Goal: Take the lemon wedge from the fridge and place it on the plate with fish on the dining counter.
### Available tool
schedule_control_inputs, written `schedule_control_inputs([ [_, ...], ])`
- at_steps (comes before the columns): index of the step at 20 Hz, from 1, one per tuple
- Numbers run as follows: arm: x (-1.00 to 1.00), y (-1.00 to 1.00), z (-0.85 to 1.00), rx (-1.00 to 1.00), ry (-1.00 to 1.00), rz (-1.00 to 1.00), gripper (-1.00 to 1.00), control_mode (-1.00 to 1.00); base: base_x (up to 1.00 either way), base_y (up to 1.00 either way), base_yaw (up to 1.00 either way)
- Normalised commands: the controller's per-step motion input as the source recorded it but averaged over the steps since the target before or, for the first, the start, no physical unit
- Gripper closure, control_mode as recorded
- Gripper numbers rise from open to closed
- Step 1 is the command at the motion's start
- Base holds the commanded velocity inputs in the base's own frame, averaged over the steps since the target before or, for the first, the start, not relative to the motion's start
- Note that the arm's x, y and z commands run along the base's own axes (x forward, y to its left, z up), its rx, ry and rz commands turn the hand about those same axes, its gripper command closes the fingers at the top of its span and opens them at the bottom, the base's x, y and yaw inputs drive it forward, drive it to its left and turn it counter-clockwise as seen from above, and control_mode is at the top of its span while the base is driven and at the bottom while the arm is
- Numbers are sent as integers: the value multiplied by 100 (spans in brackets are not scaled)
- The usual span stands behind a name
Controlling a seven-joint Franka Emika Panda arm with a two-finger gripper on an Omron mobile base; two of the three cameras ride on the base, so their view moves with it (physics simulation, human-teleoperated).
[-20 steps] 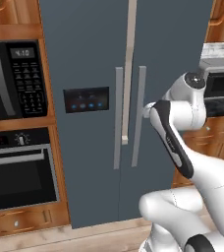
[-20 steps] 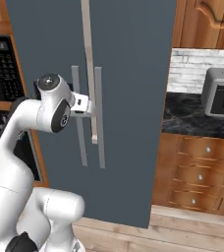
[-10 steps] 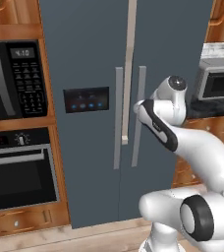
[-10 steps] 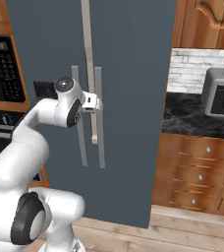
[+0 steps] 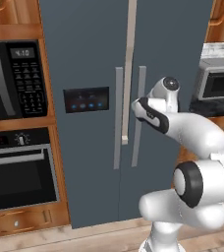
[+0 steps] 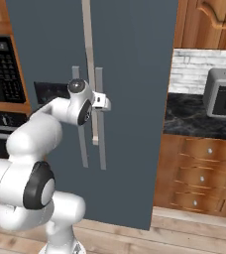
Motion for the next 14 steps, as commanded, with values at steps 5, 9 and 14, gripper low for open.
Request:
schedule_control_inputs([
  [5,53,0,-17,0,-3,0,-100,-100,0,0,0],
  [9,54,0,-19,0,-5,0,-100,-100,0,0,0],
  [14,58,0,-17,0,-4,0,-100,-100,0,0,0],
])
